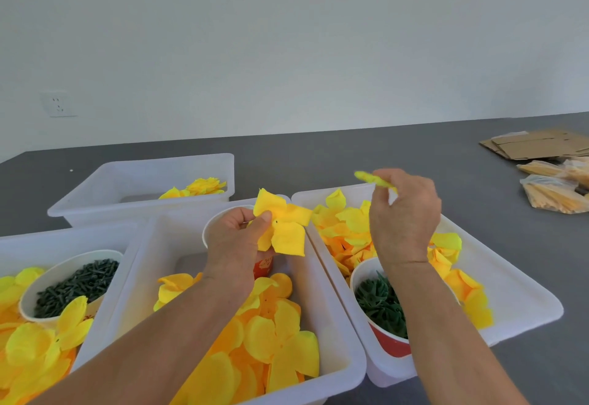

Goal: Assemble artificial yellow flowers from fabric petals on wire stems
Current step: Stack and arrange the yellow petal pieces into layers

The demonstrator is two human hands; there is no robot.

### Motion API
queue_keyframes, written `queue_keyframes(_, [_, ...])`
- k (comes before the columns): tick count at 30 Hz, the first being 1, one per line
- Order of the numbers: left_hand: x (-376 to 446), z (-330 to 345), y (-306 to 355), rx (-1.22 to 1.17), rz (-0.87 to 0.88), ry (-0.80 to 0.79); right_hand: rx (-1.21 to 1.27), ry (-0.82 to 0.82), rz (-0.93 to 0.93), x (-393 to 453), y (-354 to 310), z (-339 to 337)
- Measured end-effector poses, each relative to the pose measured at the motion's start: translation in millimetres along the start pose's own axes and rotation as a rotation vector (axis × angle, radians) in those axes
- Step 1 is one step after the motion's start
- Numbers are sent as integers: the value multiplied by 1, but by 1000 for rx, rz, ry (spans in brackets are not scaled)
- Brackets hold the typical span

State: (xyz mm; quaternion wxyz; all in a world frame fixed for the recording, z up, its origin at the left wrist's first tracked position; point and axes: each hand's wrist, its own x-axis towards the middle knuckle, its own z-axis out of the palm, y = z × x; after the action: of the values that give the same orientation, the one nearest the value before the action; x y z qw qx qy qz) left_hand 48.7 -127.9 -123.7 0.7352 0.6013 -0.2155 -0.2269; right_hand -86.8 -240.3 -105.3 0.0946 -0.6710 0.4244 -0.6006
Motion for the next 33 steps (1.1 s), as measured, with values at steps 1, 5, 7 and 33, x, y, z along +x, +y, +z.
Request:
queue_keyframes(1, [-1,0,0,1,-7,-15,-148,-181,-13,-1,0,1])
queue_keyframes(5, [-4,2,2,28,-1,-45,-469,-821,69,-7,1,3])
queue_keyframes(7, [-6,2,3,19,-4,-60,-468,-837,54,-8,-1,3])
queue_keyframes(33, [-14,3,3,37,-67,-325,623,-790,116,-11,-1,12])
